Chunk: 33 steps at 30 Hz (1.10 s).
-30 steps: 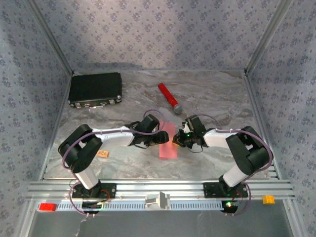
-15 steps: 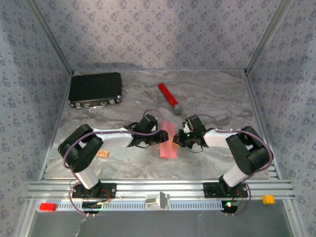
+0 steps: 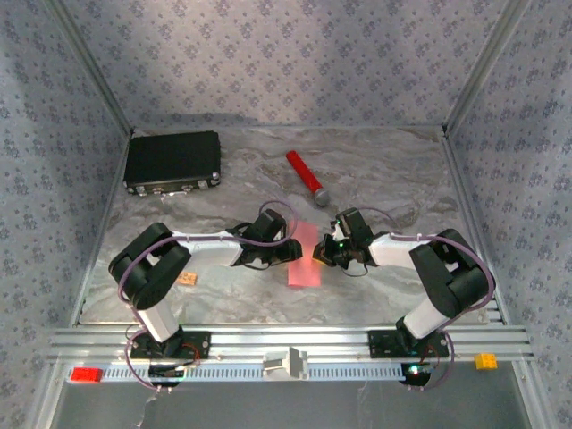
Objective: Fold a paper plane with a square sheet of paper (pick it up from the middle)
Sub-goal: Hold the square sheet of paper at the center of the table.
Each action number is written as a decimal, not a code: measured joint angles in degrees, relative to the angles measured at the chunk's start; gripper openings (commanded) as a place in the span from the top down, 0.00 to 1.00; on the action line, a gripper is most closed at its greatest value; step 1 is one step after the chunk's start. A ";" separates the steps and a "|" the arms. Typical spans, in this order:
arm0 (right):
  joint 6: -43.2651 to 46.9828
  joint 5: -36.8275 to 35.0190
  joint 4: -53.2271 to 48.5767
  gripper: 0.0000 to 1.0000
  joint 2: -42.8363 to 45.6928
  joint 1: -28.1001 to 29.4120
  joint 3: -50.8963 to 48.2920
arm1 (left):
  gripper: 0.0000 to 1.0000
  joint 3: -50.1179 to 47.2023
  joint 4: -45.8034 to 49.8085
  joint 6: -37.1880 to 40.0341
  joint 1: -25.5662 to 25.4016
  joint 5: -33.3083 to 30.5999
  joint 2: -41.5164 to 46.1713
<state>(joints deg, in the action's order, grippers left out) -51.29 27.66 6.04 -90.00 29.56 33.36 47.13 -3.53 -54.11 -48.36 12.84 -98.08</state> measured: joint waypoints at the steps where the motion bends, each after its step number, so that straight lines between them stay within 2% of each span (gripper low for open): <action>1: 0.00 0.00 -0.04 0.95 0.04 0.00 0.00 | 0.58 0.15 0.31 0.09 0.00 -0.09 -0.11; 6: 1.16 -0.39 -4.44 0.87 1.33 -0.22 1.73 | 0.59 1.38 2.25 0.28 -0.02 -0.66 -0.63; 10: 3.19 -2.27 -9.46 0.84 6.99 -1.75 3.78 | 0.60 1.92 3.32 0.28 -0.07 -1.11 -0.72; 19: 4.61 -4.96 -15.37 0.83 23.26 -11.19 -0.52 | 0.60 3.10 5.40 0.35 -0.39 -2.19 -1.09; 33: 4.59 -4.92 -18.32 0.82 26.27 -13.09 -3.67 | 0.60 6.86 10.73 2.01 -0.52 -2.67 -2.99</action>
<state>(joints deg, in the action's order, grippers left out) -46.70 22.74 -12.27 -63.72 16.47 29.69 54.00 7.20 -52.10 -48.88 10.17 -101.08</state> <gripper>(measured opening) 0.178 0.398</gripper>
